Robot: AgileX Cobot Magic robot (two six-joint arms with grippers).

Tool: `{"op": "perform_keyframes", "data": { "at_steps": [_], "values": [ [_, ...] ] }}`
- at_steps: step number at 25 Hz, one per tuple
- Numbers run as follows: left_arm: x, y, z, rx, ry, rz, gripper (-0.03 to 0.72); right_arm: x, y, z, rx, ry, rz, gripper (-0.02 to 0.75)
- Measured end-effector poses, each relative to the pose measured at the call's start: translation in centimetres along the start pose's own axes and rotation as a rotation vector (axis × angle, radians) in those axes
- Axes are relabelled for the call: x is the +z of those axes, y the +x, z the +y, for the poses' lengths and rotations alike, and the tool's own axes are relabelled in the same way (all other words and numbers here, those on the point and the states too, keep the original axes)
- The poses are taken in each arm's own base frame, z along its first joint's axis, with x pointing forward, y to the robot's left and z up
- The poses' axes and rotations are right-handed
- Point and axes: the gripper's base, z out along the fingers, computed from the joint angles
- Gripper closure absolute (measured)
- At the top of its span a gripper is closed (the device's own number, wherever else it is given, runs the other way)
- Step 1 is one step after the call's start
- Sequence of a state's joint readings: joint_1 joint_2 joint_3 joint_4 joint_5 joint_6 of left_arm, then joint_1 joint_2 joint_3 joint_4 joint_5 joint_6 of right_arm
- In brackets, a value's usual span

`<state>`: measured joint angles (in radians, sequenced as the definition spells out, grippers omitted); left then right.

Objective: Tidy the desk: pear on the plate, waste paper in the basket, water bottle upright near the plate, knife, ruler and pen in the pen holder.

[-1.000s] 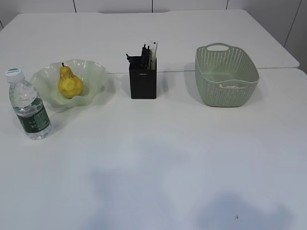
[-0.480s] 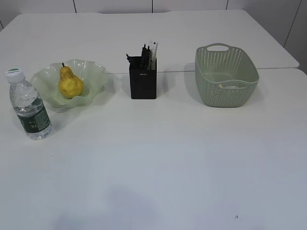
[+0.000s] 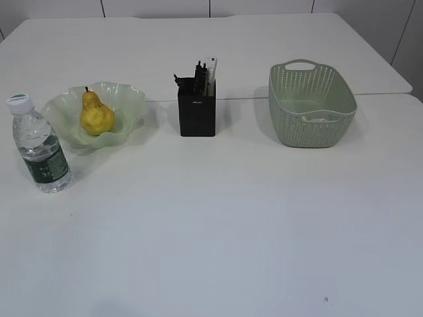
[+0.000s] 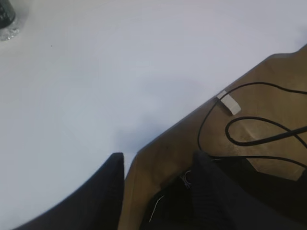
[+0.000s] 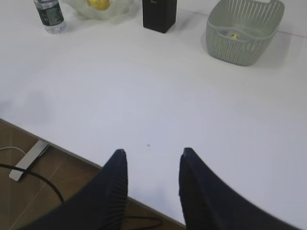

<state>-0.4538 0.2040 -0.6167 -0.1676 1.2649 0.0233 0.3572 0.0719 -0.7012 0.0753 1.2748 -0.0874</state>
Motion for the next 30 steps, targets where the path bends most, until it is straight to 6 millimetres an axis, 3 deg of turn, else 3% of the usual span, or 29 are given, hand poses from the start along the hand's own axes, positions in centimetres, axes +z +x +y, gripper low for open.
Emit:
{"op": "perform_keyframes", "data": {
  "at_steps": [5, 12, 30],
  "values": [
    [0.6, 1.4, 0.6, 0.015, -0.046, -0.001, 0.368, 1.8, 1.3, -0.2, 0.003, 0.008, 0.077, 0.438],
    [1.0, 1.1, 1.0, 0.028, -0.086, -0.052, 0.388, 3.6, 2.7, -0.5, -0.003, 0.036, 0.158, 0.438],
    [1.9, 1.0, 1.4, 0.038, -0.111, -0.097, 0.407, 4.8, 2.6, -0.7, -0.006, 0.047, 0.097, 0.438]
  ]
}}
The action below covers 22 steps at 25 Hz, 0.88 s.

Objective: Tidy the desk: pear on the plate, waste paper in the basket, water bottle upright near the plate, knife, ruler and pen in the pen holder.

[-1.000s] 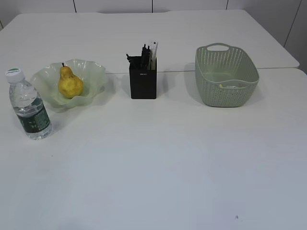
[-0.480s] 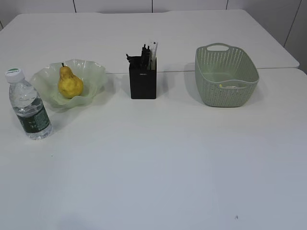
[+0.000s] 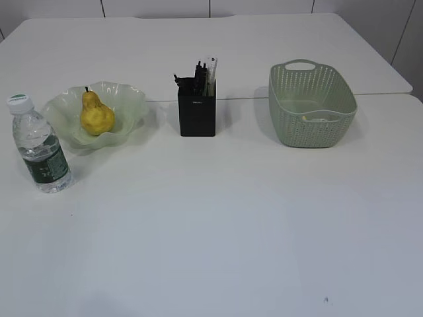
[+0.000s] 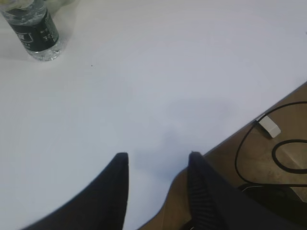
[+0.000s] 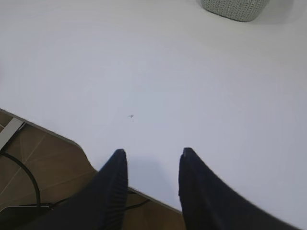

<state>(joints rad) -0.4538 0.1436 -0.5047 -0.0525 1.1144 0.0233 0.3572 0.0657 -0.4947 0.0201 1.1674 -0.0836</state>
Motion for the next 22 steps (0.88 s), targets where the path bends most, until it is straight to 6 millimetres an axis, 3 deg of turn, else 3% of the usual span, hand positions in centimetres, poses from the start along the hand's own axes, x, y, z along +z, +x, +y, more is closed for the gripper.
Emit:
{"op": "perform_keyframes", "data": {
  "at_steps": [22],
  "values": [
    [0.01, -0.02, 0.09, -0.039, -0.05, -0.002, 0.413, 0.05, -0.08, 0.0, 0.038, 0.035, -0.008, 0.44]
  ]
}}
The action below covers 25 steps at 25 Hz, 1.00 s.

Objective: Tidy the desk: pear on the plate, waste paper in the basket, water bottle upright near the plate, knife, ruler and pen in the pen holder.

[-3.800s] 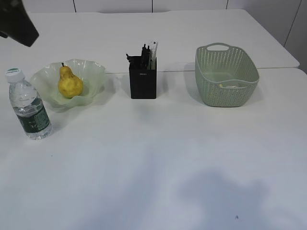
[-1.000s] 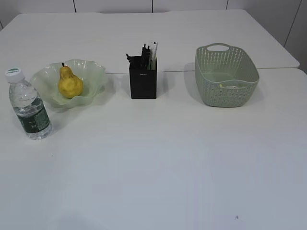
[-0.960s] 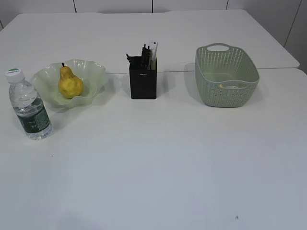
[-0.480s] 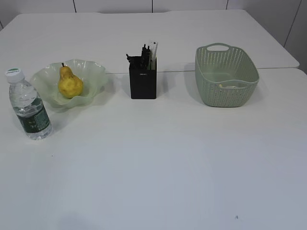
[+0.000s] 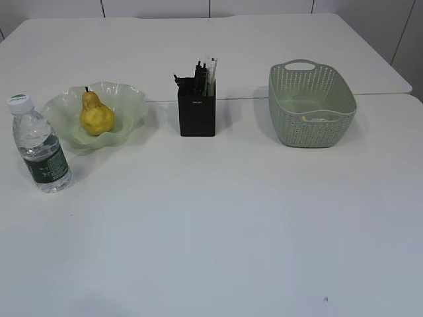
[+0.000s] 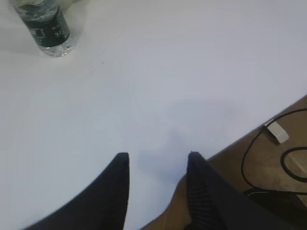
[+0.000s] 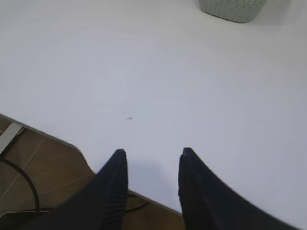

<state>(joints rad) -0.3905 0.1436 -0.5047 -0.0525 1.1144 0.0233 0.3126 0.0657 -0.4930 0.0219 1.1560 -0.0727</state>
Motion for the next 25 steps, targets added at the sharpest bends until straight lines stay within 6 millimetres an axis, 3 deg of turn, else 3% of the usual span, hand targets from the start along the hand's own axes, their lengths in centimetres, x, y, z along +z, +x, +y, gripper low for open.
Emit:
{"op": "perform_keyframes", "data": {
  "at_steps": [10, 15, 25],
  "values": [
    [0.0, 0.0, 0.4, -0.176, -0.224, -0.008, 0.413, 0.0, 0.0, 0.0, 0.136, 0.181, 0.004, 0.44],
    [-0.9, 0.6, 0.0, -0.242, -0.344, -0.099, 0.413, -0.7, 0.5, 0.3, 0.159, 0.233, -0.061, 0.44],
    [-1.5, 1.1, -0.4, -0.253, -0.38, -0.15, 0.413, -0.8, 0.6, 0.3, 0.165, 0.251, -0.075, 0.44]
  ]
}}
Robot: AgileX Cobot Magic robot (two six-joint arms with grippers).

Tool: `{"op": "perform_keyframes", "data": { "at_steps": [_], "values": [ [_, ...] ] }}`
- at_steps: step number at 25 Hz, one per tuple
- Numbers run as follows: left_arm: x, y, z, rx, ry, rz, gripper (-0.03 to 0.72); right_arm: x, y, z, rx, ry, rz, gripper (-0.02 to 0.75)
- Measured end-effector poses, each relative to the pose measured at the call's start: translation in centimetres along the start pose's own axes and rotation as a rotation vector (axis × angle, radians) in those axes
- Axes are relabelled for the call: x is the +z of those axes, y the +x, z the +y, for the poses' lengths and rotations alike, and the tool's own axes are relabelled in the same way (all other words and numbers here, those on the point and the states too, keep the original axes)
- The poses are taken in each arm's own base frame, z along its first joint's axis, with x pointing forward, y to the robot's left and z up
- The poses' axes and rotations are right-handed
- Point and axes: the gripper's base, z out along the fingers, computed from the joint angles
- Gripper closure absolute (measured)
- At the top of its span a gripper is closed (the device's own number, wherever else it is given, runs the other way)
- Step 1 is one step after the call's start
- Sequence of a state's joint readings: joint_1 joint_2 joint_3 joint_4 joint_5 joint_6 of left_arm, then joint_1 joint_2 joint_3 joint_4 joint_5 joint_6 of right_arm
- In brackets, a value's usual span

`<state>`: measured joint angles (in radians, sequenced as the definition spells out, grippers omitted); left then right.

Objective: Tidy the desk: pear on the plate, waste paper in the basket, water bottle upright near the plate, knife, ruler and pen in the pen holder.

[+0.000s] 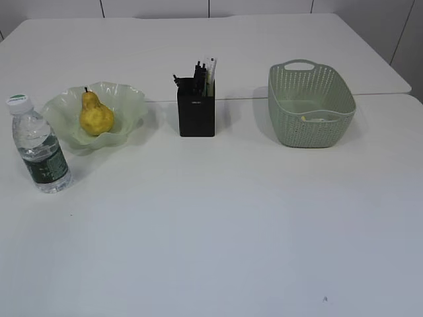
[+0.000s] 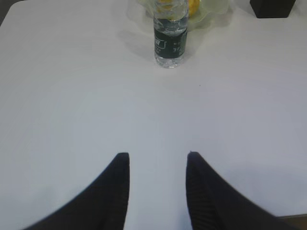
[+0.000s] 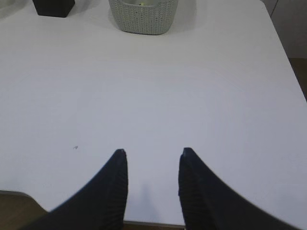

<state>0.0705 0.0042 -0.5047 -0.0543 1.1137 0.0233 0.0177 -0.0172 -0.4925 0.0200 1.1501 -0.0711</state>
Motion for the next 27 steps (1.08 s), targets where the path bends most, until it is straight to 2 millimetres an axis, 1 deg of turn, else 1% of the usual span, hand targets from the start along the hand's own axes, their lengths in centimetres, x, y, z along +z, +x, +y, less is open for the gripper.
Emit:
{"op": "perform_keyframes", "data": {
  "at_steps": [6, 27],
  "values": [
    [-0.01, 0.01, 0.02, 0.014, 0.024, 0.001, 0.413, 0.0, 0.0, 0.0, 0.0, 0.0, 0.0, 0.44],
    [-0.01, 0.01, 0.02, 0.015, 0.026, 0.001, 0.413, 0.0, 0.0, 0.0, 0.0, 0.0, 0.0, 0.439]
  ]
}}
